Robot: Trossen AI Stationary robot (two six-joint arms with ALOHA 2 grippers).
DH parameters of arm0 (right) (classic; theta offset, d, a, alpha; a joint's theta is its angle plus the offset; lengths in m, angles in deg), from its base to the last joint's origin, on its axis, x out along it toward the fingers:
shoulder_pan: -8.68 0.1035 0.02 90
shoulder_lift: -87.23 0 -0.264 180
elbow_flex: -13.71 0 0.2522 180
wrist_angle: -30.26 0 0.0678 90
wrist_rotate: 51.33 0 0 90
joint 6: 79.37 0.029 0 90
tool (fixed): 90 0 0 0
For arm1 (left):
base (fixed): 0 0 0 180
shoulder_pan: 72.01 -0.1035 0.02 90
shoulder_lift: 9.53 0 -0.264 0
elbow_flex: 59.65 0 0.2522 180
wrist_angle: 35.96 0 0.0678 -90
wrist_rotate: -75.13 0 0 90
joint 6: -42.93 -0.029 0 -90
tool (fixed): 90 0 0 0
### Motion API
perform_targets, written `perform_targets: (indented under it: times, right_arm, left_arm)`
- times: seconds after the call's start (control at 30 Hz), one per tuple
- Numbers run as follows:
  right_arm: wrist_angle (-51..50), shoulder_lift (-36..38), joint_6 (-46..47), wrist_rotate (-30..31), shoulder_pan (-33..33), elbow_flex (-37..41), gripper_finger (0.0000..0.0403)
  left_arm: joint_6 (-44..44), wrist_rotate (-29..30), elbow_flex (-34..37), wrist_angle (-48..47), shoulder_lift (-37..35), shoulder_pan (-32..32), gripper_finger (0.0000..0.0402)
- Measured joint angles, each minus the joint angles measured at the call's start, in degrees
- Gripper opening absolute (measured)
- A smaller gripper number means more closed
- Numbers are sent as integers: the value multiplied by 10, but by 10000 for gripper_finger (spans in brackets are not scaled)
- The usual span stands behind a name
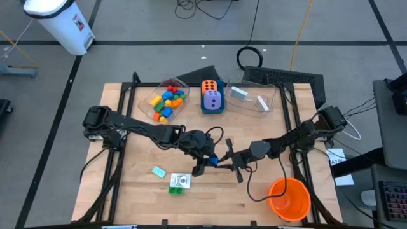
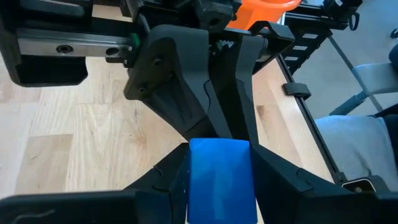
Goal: Pick & Place Toys
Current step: Put the blue game piece into the left transparent bin
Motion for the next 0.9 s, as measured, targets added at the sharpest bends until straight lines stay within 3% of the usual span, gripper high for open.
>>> perform_targets:
  times: [0.2,0.53,0.7,0.9]
  right_arm:
    - [-1,0,0,2,0,0,9]
    - [15,1,-5,65,-4,-5,1]
    - [20,3,-6,65,-4,-7,1]
    - [10,3,-4,62,-7,-5,0]
  left_arm:
    - [-13,1,0,0,0,0,146]
    - [-29,9,-4,0,-8,-19,248]
    - [-53,12,-2,-41,-47,-29,277]
    - [-64,79,-2,-110,-122,-30,282]
